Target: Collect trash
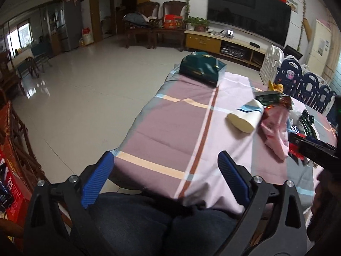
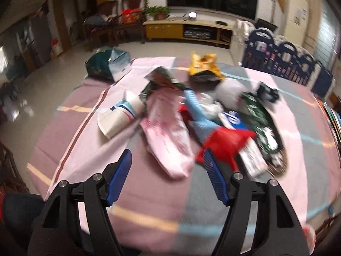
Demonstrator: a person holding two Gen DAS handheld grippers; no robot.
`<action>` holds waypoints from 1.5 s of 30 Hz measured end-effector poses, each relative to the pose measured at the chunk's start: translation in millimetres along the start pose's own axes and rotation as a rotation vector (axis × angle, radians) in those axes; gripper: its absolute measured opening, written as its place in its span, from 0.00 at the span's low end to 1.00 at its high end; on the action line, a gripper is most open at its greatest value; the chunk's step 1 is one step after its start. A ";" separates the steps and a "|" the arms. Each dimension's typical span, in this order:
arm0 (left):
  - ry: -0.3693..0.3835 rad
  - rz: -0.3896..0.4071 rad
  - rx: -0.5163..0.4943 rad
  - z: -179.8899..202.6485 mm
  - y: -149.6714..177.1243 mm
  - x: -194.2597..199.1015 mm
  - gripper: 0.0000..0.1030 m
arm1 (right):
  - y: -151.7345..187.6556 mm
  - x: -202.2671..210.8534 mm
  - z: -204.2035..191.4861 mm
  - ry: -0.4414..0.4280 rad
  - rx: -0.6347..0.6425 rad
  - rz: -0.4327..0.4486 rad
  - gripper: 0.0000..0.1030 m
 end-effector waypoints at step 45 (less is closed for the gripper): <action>0.342 -0.293 -0.226 158.0 -29.8 -152.8 0.96 | 63.2 31.7 28.0 -0.091 -0.262 -0.039 0.15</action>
Point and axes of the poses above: each gripper's, at about its wrist camera, not at the fingertips, and x roughly against the way its jaws point, z to its right, y to its underside, the point moved 7 cm from there along -x, roughly the way its jaws point, and after that the axes turned 8 degrees about x, right-handed, at the moved point
